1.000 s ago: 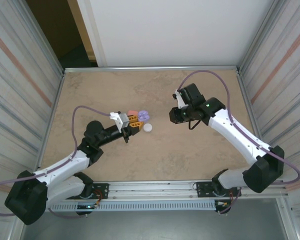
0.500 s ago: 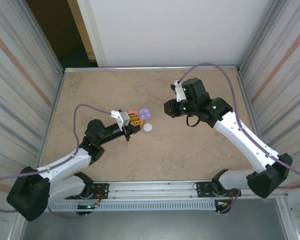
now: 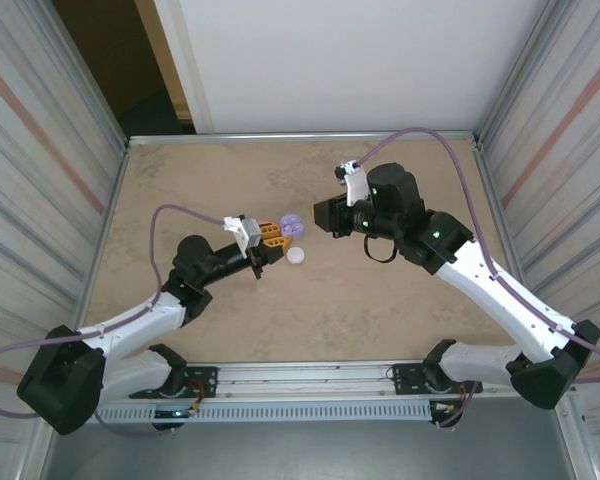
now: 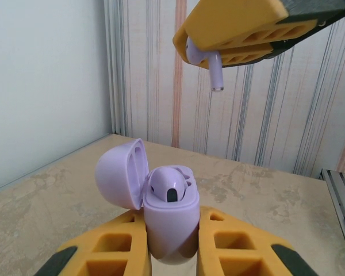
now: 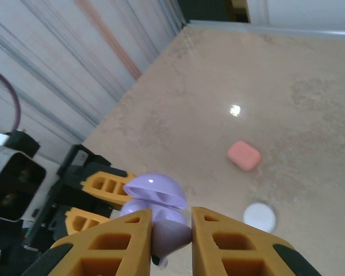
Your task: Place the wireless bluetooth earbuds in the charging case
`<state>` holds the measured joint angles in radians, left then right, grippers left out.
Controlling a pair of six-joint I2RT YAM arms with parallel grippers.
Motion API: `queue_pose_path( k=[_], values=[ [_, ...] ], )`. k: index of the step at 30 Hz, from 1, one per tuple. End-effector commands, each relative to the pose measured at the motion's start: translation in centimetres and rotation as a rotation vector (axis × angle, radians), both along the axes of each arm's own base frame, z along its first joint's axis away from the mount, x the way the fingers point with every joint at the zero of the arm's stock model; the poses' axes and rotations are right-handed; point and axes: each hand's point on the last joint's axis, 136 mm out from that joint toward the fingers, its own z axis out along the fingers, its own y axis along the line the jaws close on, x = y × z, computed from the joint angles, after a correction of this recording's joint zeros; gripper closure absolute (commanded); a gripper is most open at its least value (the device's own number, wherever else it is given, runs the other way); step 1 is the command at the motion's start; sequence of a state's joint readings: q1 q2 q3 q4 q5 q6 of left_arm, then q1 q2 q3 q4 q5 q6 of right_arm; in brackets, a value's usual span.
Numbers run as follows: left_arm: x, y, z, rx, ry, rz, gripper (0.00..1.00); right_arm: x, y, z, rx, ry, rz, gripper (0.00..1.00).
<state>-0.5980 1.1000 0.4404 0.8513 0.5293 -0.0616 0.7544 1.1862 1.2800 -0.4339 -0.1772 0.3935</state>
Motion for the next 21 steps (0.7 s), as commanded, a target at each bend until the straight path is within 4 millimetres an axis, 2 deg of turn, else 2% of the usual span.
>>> queue_pose_path(
  k=[1, 12, 21],
  values=[
    [0.1, -0.1, 2.6, -0.056, -0.046, 0.003, 1.0, -0.2, 0.5, 1.1, 0.055, -0.04, -0.009, 0.78],
    [0.1, -0.1, 2.7, -0.062, -0.04, 0.003, 1.0, -0.4, 2.4, 0.5, 0.037, -0.073, 0.003, 0.78],
    [0.1, -0.1, 2.6, -0.061, -0.037, 0.001, 1.0, 0.2, 3.1, -0.2, 0.01, -0.082, -0.014, 0.78]
  ],
)
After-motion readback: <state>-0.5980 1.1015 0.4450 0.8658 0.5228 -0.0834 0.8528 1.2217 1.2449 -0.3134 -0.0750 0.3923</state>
